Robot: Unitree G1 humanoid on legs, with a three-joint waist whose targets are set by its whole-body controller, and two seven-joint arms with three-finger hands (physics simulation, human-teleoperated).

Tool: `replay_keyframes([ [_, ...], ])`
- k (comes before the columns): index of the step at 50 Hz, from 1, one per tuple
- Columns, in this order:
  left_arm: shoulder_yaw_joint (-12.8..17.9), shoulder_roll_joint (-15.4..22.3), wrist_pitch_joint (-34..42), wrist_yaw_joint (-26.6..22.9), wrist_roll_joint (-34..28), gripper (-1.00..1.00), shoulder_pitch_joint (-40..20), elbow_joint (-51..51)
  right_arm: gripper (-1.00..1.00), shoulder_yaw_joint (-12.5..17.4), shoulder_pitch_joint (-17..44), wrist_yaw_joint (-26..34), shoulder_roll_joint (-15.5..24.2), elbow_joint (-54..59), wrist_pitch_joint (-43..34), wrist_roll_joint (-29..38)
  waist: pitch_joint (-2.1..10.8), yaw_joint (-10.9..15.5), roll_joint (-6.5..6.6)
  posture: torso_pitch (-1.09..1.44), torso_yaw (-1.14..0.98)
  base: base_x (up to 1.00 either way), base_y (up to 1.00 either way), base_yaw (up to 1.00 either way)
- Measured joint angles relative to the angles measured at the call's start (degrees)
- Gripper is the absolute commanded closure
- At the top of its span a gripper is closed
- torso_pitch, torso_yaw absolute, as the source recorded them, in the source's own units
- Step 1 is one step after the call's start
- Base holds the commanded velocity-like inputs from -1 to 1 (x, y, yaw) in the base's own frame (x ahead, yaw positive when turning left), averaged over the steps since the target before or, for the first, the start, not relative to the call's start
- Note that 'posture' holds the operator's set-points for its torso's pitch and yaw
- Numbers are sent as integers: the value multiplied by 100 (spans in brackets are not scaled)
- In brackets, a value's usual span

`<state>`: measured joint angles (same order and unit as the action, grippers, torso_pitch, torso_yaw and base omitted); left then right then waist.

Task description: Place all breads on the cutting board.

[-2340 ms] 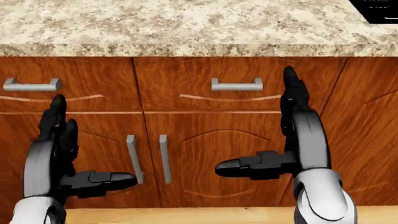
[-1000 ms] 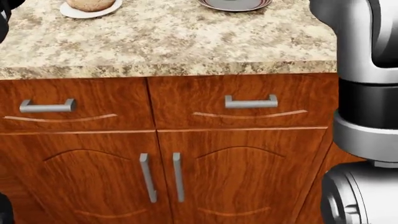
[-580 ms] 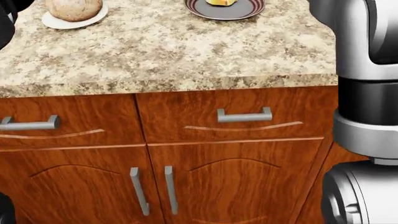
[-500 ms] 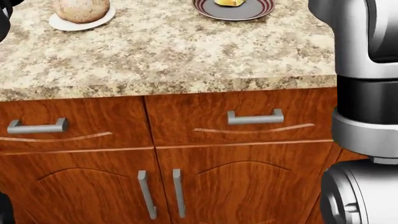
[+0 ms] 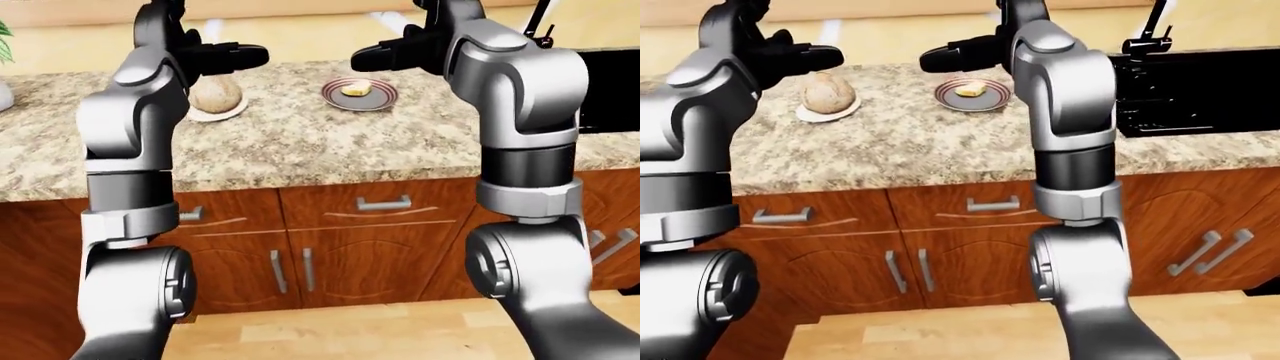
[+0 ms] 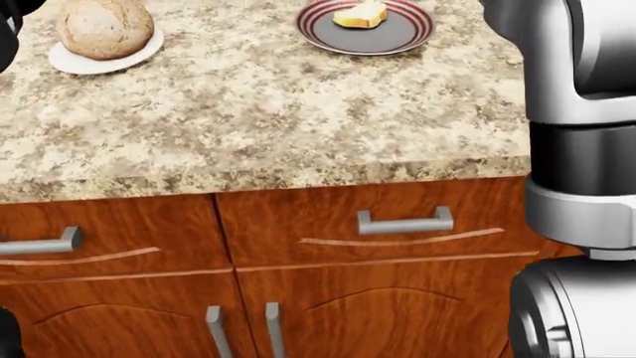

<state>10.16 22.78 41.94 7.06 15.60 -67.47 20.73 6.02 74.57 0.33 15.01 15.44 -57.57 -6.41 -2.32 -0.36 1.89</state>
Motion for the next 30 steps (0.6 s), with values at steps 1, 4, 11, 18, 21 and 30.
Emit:
replay_keyframes([
  [1, -4, -5, -13, 6, -3, -100, -9, -13, -100, -1, 7, 5, 2, 9, 16, 1, 9, -19, 99, 0, 0, 11, 5, 0],
  [4, 19, 27, -58, 10, -10, -100, 13, -16, -100, -42, -2, 18, -62, 13, 43, -4, 18, 11, 199, 0, 0, 11, 5, 0],
  [11, 34, 8, 43, 60, -35, -100, 67, 62, -100, -77, -36, 80, -76, 30, -47, -48, 23, 25, -29, 0, 0, 10, 5, 0],
  [18, 8, -68, -45, 59, -8, -100, 19, -5, -100, -55, 63, 87, -27, 4, 29, -10, 64, 54, -413, 0, 0, 9, 6, 0],
  [21, -86, -112, 25, 21, 51, -100, 60, 8, -100, 10, -34, 60, 0, 65, -11, 36, 22, -7, -367, 0, 0, 8, 5, 0],
  [30, -31, -14, -39, 15, 20, -100, -12, 27, -100, -24, -7, 68, -32, 82, -7, 37, 18, -16, 185, 0, 0, 7, 5, 0],
])
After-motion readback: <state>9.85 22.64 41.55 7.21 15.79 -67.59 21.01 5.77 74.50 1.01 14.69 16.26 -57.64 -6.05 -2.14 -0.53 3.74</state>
